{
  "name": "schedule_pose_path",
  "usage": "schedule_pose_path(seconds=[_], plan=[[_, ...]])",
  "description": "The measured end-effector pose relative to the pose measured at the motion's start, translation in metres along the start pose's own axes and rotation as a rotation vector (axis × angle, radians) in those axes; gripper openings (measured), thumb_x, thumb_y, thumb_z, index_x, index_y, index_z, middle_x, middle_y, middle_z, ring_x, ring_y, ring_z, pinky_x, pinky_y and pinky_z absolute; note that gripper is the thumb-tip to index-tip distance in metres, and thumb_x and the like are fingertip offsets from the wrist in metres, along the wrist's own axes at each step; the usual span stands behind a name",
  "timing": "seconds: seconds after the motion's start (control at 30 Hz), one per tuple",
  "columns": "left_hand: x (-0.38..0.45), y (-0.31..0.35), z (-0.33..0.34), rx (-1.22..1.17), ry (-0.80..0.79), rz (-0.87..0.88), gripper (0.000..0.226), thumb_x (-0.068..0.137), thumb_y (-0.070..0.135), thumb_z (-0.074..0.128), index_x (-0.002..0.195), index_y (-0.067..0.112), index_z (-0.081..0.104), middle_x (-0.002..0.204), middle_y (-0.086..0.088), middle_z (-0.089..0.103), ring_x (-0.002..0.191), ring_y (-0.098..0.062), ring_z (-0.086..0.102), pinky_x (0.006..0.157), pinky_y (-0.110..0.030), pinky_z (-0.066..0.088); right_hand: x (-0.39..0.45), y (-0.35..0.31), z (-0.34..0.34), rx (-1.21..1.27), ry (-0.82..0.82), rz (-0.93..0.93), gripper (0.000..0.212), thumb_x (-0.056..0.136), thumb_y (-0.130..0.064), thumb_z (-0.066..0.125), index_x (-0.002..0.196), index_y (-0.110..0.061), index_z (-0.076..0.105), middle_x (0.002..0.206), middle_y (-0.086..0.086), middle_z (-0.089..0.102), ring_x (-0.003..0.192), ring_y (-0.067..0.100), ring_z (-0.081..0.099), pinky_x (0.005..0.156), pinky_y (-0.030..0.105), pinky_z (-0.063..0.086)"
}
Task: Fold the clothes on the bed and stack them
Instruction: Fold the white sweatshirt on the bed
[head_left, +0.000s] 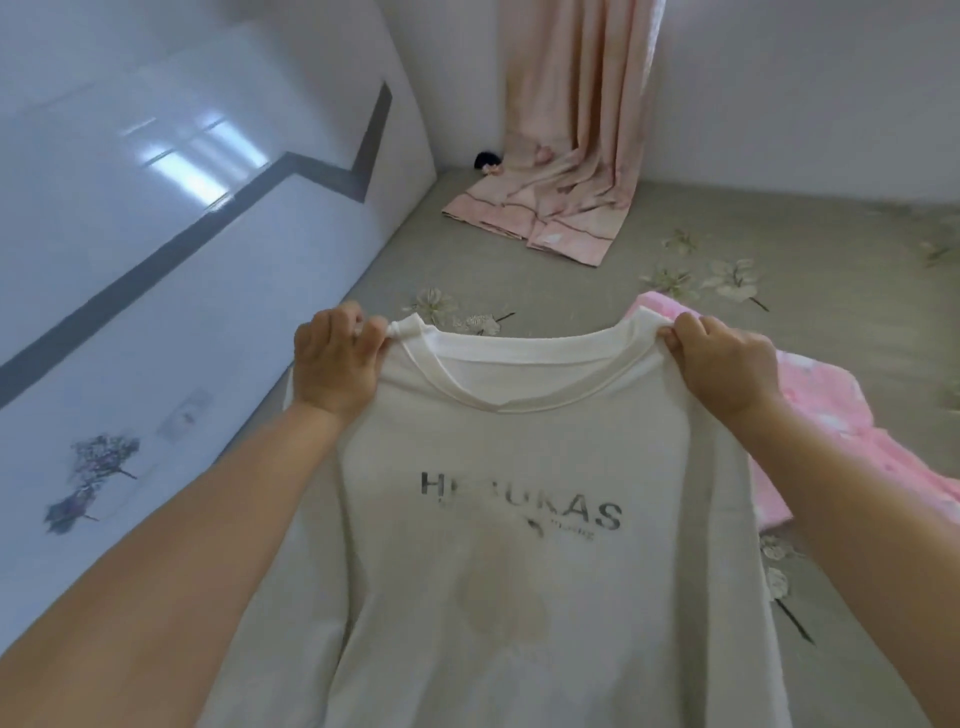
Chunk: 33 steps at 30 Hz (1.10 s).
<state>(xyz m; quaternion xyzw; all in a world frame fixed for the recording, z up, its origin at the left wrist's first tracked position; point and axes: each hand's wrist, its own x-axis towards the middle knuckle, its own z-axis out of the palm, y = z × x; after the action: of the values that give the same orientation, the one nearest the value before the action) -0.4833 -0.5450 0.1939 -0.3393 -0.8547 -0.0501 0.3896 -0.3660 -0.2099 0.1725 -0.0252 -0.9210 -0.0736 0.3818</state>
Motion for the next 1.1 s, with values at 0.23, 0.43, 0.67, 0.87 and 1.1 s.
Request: schedule_pose_path(seconds=[0.23,0.43,0.67,0.87,1.1], plan=[[0.062,-0.010,0.087,-0.011,-0.110,-0.140,0.030,0.088,0.015,0.044,0.116,0.008,0.042,0.127,-0.015,0.034,0.110,-0.037,0.046,0.078,-0.049,0.044,0.044,0.024,0.061,-0.035,-0.085,0.231,0.036,0.093,-0.017,0.039,0.073,0.005,0.059,0.064,0.021,0.060,0.050,0.032,0.059,0.045,0.032,0.045],[-0.030,0.033,0.146,-0.017,-0.735,-0.264,0.054,0.097,0.017,0.032,0.147,0.017,0.011,0.154,-0.011,-0.008,0.141,-0.028,-0.013,0.110,-0.043,-0.005,-0.038,-0.048,0.109,0.002,-0.749,0.362,0.048,0.097,-0.037,0.033,0.136,-0.008,0.032,0.138,0.014,0.037,0.127,0.029,0.033,0.100,0.044,0.029],[-0.231,0.075,0.139,-0.076,-1.208,-0.266,0.058,0.098,0.038,0.024,0.147,0.017,0.000,0.154,-0.009,-0.013,0.140,-0.026,-0.017,0.113,-0.042,-0.004,-0.211,-0.181,0.110,0.181,-1.171,0.094,0.057,0.096,-0.042,0.031,0.146,-0.017,0.016,0.155,0.012,0.006,0.142,0.031,0.001,0.112,0.052,0.002],[-0.337,0.037,0.128,-0.108,-1.251,-0.430,0.059,0.095,0.046,0.030,0.147,0.029,0.008,0.155,-0.001,-0.005,0.141,-0.029,-0.006,0.110,-0.052,0.004,-0.275,-0.239,0.105,0.210,-1.145,0.155,0.052,0.089,-0.047,0.045,0.133,-0.020,0.047,0.143,0.014,0.039,0.129,0.037,0.038,0.107,0.054,0.023],[-0.346,0.001,0.119,-0.246,-1.237,-0.277,0.054,0.093,0.049,0.032,0.142,0.028,0.024,0.154,0.003,0.009,0.141,-0.025,0.003,0.108,-0.054,0.010,-0.282,-0.248,0.110,0.152,-1.367,0.314,0.057,0.096,-0.047,0.027,0.146,-0.032,0.005,0.155,-0.002,-0.012,0.143,0.021,-0.004,0.112,0.039,0.001]])
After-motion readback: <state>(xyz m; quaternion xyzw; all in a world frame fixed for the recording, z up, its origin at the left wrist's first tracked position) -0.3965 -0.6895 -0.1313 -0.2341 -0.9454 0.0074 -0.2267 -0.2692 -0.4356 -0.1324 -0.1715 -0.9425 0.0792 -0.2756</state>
